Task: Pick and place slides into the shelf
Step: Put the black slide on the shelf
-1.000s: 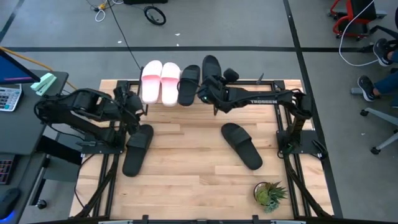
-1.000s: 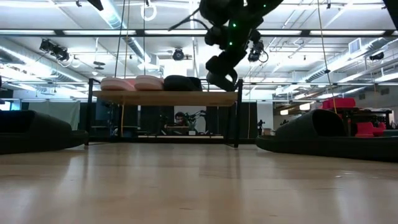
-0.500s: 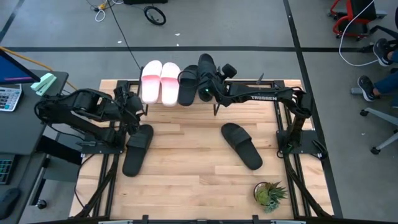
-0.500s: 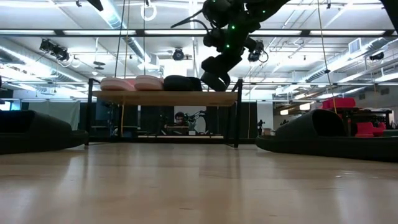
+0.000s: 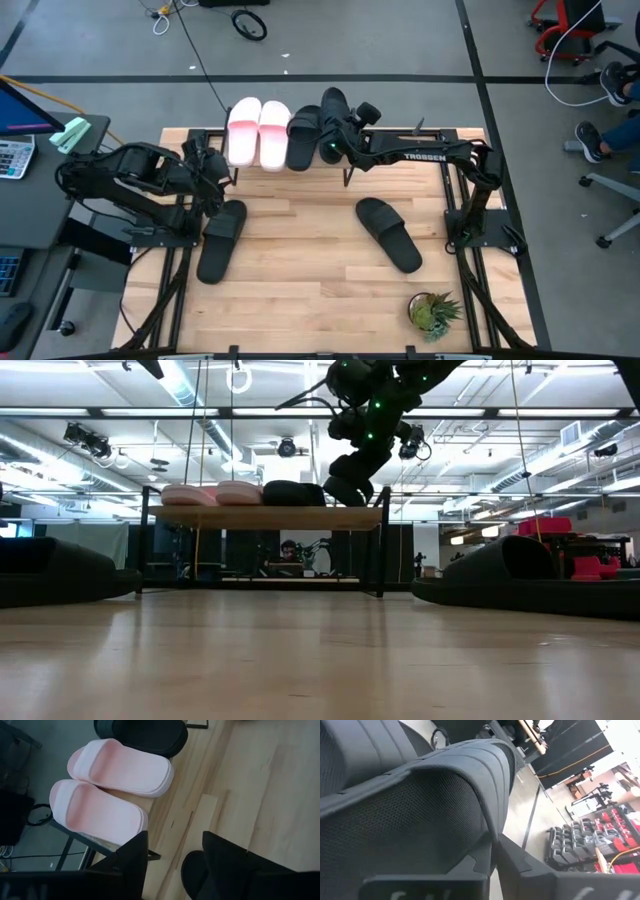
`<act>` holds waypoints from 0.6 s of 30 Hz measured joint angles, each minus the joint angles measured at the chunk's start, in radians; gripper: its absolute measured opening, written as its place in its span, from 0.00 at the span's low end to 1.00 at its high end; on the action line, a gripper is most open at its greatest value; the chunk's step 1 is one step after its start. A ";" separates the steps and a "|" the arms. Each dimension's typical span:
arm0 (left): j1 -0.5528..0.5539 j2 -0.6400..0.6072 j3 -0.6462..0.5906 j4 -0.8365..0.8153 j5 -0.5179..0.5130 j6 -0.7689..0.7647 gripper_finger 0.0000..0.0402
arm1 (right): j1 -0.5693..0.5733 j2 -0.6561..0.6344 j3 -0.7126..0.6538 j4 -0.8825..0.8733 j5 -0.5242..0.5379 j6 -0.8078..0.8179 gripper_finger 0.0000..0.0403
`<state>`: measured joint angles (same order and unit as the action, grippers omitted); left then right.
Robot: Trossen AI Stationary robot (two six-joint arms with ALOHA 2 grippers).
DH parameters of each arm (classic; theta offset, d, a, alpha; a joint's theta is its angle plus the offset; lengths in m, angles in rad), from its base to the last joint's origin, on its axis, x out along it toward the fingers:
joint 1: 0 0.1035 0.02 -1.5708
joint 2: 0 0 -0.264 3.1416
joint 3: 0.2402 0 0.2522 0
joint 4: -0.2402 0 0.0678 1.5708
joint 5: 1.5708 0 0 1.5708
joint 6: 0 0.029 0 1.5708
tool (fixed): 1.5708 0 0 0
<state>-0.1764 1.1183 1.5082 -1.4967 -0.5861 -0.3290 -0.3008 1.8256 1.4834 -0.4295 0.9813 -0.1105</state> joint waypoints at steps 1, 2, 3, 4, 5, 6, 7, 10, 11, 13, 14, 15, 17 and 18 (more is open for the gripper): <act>0.000 0.000 0.000 -0.001 0.000 0.000 0.48 | 0.000 0.000 0.000 0.000 0.000 0.002 0.06; 0.000 0.000 0.000 -0.001 0.000 0.000 0.48 | 0.000 0.000 0.000 0.000 -0.003 0.003 0.06; 0.000 0.000 0.000 -0.002 0.000 0.000 0.48 | 0.001 0.000 0.000 0.000 -0.011 0.003 0.06; 0.000 0.000 0.000 -0.002 0.000 0.000 0.48 | 0.001 0.000 0.000 0.000 -0.020 0.002 0.07; 0.000 0.000 0.000 -0.002 0.000 0.000 0.47 | 0.001 0.000 0.000 0.001 -0.025 0.002 0.07; 0.000 0.000 0.000 -0.002 0.000 0.000 0.47 | 0.001 0.000 0.000 0.001 -0.031 0.002 0.07; 0.000 0.000 0.000 -0.002 0.000 0.000 0.47 | 0.001 0.000 0.000 0.001 -0.036 0.002 0.07; 0.000 0.000 0.000 -0.002 0.000 0.000 0.46 | 0.002 0.000 0.000 0.000 -0.045 0.003 0.07; 0.000 0.000 0.000 -0.002 0.000 0.000 0.46 | 0.002 -0.001 0.000 0.000 -0.045 0.003 0.07; 0.000 0.000 0.000 -0.002 0.000 0.000 0.47 | 0.002 -0.001 0.000 -0.001 -0.051 0.003 0.07; 0.000 0.000 0.000 -0.002 0.000 0.000 0.47 | 0.002 -0.001 0.000 -0.004 -0.062 0.003 0.07; 0.000 0.000 0.000 -0.002 0.000 0.000 0.47 | 0.002 -0.002 0.000 -0.007 -0.076 0.003 0.07; 0.000 0.000 0.000 -0.002 0.000 0.000 0.48 | 0.001 -0.003 0.000 -0.009 -0.092 0.004 0.07; 0.000 0.000 0.000 -0.002 0.000 0.000 0.48 | 0.002 -0.003 0.000 -0.009 -0.093 0.004 0.07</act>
<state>-0.1763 1.1187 1.5082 -1.4990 -0.5861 -0.3294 -0.2993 1.8225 1.4830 -0.4389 0.8882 -0.1066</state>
